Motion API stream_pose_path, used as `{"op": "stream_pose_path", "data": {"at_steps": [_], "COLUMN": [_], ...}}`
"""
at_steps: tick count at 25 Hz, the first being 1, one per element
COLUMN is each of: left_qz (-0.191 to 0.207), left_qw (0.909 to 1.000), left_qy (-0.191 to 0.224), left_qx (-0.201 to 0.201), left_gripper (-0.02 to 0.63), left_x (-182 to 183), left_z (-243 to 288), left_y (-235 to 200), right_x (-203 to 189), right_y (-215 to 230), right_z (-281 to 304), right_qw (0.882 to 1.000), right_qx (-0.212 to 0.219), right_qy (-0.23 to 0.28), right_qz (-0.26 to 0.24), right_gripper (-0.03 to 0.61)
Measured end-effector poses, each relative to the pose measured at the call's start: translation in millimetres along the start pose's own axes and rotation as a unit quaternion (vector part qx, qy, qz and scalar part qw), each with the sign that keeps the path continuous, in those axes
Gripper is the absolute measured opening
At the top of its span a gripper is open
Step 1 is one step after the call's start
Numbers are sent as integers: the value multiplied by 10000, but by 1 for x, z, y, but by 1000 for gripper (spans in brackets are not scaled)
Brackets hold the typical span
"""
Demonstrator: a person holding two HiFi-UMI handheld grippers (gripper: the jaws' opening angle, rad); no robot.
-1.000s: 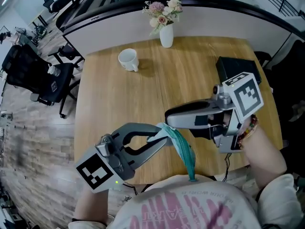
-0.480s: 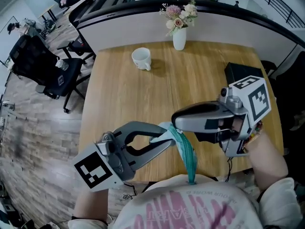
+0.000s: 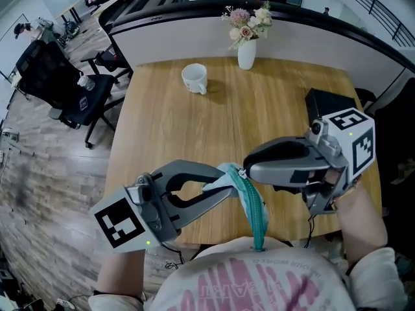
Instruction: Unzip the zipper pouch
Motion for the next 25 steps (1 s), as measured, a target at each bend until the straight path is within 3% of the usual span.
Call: {"op": "stream_pose_path", "data": {"at_steps": [5, 12, 17, 21, 25], "left_qz": [-78, -783, -970, -1331, -1631], "left_qw": [10000, 9966, 9939, 9881, 9788], "left_qy": [46, -45, -185, -212, -376], "left_qx": [-21, 252, 497, 742, 1184], "left_gripper": [12, 12, 12, 12, 12], "left_x": [2, -7, -11, -16, -26], "left_z": [0, 2, 2, 3, 5], "left_y": [1, -11, -15, -20, -25], "right_x": [-2, 2, -1, 0, -1], "right_y": [-4, -6, -9, -7, -4], "right_z": [2, -3, -2, -1, 2], "right_qw": [9999, 9946, 9911, 9860, 9723], "right_qx": [-65, -697, -942, -1189, -1662], "right_qy": [23, -126, -333, -476, -825], "right_qz": [-149, -756, -885, -1068, -1424], "right_gripper": [30, 10, -2, -2, -2]}}
Point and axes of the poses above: the fingertips, and each gripper's own axes: z forward along the fingers, y to its right, x out of its top, the point moved 9 cm from there along -z, backward along the fingers, and after that the axes turned 2 degrees about -z, right-handed, at the moved point
